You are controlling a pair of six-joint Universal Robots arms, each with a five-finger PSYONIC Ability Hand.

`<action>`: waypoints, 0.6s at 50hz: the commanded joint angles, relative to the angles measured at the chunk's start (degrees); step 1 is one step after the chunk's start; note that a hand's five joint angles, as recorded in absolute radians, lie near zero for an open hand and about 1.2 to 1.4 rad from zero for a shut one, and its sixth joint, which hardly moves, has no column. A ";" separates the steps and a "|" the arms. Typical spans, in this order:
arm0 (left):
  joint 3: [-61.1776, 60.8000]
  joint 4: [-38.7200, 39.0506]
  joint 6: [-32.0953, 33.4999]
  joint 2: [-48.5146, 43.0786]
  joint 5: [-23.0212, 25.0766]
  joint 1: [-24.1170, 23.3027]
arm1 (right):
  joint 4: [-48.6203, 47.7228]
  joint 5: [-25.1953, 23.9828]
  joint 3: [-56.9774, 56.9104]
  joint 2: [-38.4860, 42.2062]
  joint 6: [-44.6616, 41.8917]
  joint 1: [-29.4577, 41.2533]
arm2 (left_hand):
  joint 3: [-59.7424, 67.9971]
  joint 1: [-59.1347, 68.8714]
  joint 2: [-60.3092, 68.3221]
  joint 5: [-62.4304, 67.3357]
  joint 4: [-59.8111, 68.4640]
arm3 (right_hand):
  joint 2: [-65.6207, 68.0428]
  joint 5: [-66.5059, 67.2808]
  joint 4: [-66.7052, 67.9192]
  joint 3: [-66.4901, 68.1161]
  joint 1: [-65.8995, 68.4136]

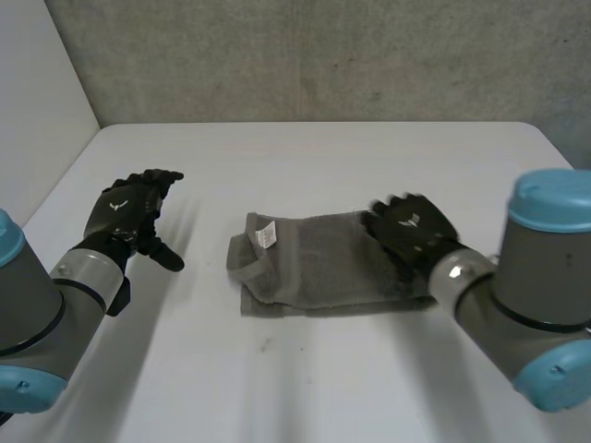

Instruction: Fold the towel.

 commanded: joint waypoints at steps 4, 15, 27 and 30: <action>-0.08 0.00 0.00 -0.09 -0.06 -0.90 | -7.59 -0.04 7.06 6.56 -7.38 -8.54 | 0.47 -0.06 0.49 -1.99 0.50 | 23.52 24.00 22.60 23.62 24.16; 1.41 -0.17 -0.09 2.72 -0.58 -3.80 | -8.56 0.22 -4.19 3.93 -6.15 -4.94 | 0.47 -0.06 0.49 -1.99 0.50 | 66.01 66.50 65.10 66.12 66.66; 7.73 -0.79 -5.35 7.65 -0.85 -5.03 | 7.76 -8.03 -26.85 19.20 -5.71 19.30 | 0.47 -0.06 0.49 -1.99 0.50 | 66.01 66.50 65.10 66.12 66.66; 8.44 -0.79 -7.03 7.03 -0.85 -5.12 | 12.42 -7.96 -29.05 22.55 -6.68 20.63 | 0.47 -0.06 0.49 -1.99 0.50 | 66.01 66.50 65.10 66.12 66.66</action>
